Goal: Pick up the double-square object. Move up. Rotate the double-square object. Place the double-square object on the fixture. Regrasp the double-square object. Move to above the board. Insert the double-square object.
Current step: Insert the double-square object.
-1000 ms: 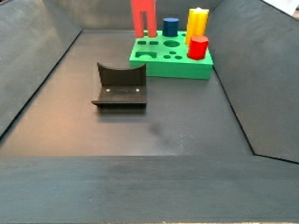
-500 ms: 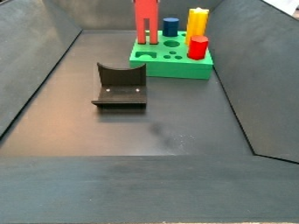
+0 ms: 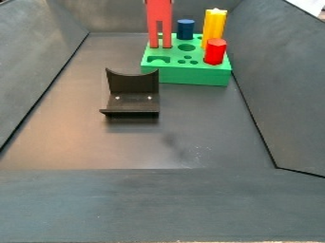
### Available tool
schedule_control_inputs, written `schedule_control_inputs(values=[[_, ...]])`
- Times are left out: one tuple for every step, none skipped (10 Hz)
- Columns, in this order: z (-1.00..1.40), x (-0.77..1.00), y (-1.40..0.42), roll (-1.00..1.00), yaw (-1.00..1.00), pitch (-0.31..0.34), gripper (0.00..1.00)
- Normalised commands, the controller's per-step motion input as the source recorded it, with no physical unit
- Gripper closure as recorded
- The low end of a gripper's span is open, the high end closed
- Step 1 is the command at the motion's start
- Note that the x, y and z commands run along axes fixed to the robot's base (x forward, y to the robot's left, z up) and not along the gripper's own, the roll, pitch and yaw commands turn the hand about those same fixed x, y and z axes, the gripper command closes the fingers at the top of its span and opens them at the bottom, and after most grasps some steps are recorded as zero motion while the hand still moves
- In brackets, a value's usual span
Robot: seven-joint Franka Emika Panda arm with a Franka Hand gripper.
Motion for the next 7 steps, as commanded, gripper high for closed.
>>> schedule_control_inputs(values=[[-0.07,-0.15,0.09,0.00,0.02,-0.106,1.00],[-0.07,-0.17,0.06,0.00,0.00,-0.101,1.00],[-0.13,-0.12,0.02,0.00,0.00,-0.116,1.00],[-0.22,-0.09,0.00,0.00,0.00,-0.160,1.00],[-0.25,-0.07,0.00,0.00,0.00,-0.190,1.00],[-0.28,-0.09,0.00,0.00,0.00,-0.213,1.00],[-0.33,-0.09,0.00,0.00,0.00,-0.234,1.00]])
